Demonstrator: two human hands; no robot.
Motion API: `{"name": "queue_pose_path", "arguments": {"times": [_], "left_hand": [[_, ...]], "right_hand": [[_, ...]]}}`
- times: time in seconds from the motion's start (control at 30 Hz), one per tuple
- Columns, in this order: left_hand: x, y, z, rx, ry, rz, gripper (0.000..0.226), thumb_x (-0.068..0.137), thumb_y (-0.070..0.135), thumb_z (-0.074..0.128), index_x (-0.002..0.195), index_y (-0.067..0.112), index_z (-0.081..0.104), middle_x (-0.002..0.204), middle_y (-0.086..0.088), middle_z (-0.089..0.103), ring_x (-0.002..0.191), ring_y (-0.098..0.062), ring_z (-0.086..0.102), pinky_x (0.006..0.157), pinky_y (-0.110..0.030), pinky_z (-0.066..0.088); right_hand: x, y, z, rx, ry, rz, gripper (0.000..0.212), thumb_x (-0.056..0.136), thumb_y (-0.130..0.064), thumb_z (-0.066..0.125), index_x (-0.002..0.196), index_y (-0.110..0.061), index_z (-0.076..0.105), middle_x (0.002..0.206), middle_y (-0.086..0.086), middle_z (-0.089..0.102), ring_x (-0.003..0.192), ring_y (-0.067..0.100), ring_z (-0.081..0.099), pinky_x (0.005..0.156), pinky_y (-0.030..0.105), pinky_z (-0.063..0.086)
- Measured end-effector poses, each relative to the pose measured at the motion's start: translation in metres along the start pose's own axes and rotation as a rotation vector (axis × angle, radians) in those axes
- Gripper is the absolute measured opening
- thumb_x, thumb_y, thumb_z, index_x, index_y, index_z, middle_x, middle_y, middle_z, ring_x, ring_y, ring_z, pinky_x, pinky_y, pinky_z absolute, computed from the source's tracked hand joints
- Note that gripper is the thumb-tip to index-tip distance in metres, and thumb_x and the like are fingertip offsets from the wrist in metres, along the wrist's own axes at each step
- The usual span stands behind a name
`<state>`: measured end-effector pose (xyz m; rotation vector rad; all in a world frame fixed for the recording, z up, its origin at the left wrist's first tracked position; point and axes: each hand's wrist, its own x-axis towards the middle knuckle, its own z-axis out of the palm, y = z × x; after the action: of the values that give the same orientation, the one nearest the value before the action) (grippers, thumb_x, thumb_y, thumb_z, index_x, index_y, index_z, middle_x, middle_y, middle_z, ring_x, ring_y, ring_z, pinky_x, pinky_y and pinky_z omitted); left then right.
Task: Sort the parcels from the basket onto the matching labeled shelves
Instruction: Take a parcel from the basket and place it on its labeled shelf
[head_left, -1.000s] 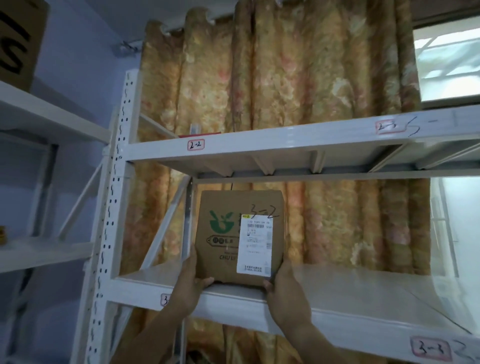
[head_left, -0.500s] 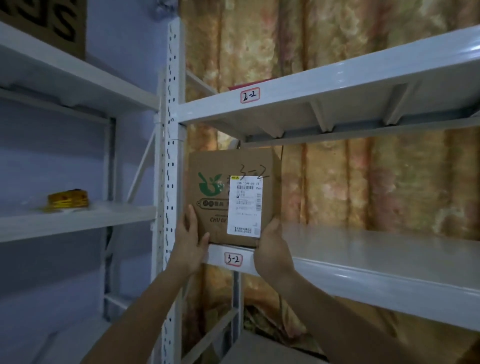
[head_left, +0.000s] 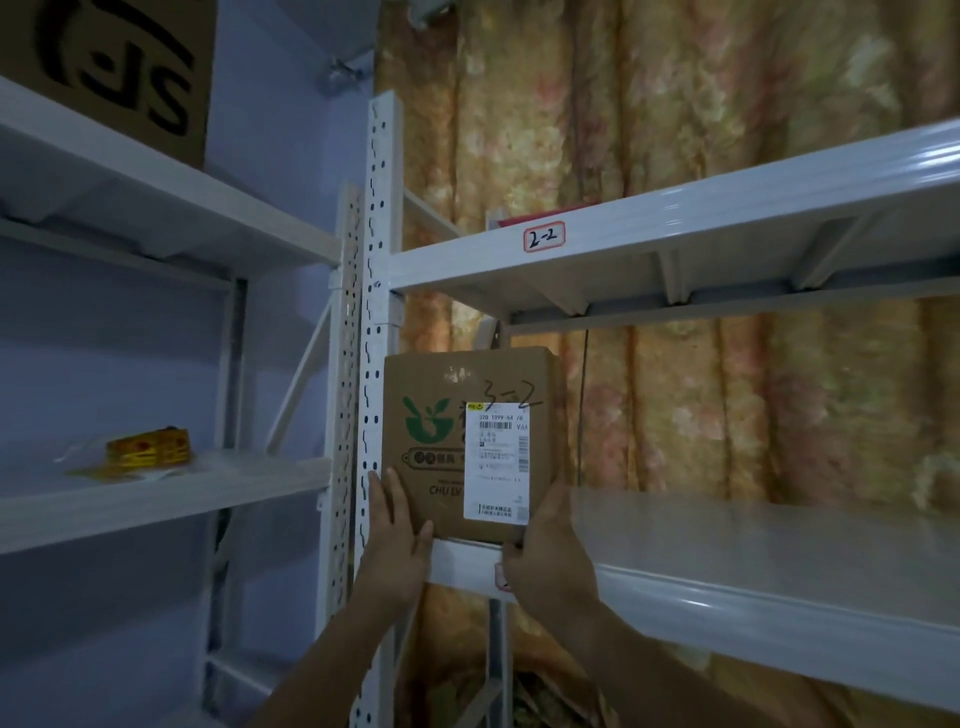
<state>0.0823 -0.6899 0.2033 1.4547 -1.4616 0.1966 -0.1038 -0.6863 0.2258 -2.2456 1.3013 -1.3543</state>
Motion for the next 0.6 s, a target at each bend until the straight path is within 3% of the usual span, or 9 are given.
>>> {"name": "queue_pose_path", "arguments": {"times": [0.17, 0.3, 0.43, 0.53, 0.6], "left_hand": [[0.009, -0.007, 0.007, 0.018, -0.027, -0.019, 0.083, 0.098, 0.033, 0.038, 0.129, 0.032, -0.039, 0.147, 0.004, -0.042, 0.144, -0.018, -0.021, 0.120, -0.041, 0.006], [0.011, -0.010, 0.011, 0.038, -0.008, -0.008, 0.080, 0.098, 0.034, 0.037, 0.130, 0.030, -0.036, 0.152, -0.005, -0.034, 0.142, -0.019, -0.028, 0.120, -0.040, -0.002], [0.009, -0.014, 0.004, 0.091, -0.027, 0.028, 0.074, 0.099, 0.036, 0.032, 0.139, 0.023, -0.029, 0.155, -0.007, -0.028, 0.144, -0.020, -0.022, 0.121, -0.039, -0.001], [0.005, -0.018, -0.005, 0.188, -0.017, 0.085, 0.071, 0.099, 0.036, 0.029, 0.147, 0.011, -0.016, 0.157, -0.009, -0.020, 0.146, -0.021, -0.016, 0.119, -0.035, -0.003], [0.002, -0.017, -0.010, 0.252, -0.011, 0.150, 0.068, 0.100, 0.033, 0.028, 0.148, 0.006, -0.010, 0.158, -0.011, -0.015, 0.147, -0.021, -0.013, 0.119, -0.034, -0.005]], "right_hand": [[0.004, -0.001, 0.004, -0.128, -0.008, 0.032, 0.097, 0.086, -0.013, 0.053, 0.148, 0.000, -0.021, 0.159, 0.011, 0.018, 0.139, 0.028, 0.036, 0.098, 0.033, 0.049], [0.005, -0.001, 0.002, -0.122, -0.027, 0.051, 0.098, 0.088, -0.019, 0.052, 0.148, -0.001, -0.023, 0.159, 0.013, 0.021, 0.130, 0.027, 0.046, 0.098, 0.034, 0.048], [0.010, 0.001, -0.018, -0.213, -0.047, 0.028, 0.075, 0.097, -0.034, 0.043, 0.154, -0.008, 0.002, 0.158, 0.011, 0.022, 0.136, 0.030, 0.038, 0.112, 0.040, 0.035], [0.012, 0.005, -0.045, -0.412, -0.086, 0.039, 0.053, 0.101, -0.031, 0.033, 0.146, -0.005, 0.028, 0.151, 0.016, 0.034, 0.137, 0.031, 0.035, 0.114, 0.040, 0.029], [0.011, 0.008, -0.062, -0.595, -0.130, 0.009, 0.050, 0.102, -0.031, 0.030, 0.146, -0.006, 0.030, 0.150, 0.016, 0.035, 0.139, 0.030, 0.031, 0.114, 0.039, 0.026]]}}
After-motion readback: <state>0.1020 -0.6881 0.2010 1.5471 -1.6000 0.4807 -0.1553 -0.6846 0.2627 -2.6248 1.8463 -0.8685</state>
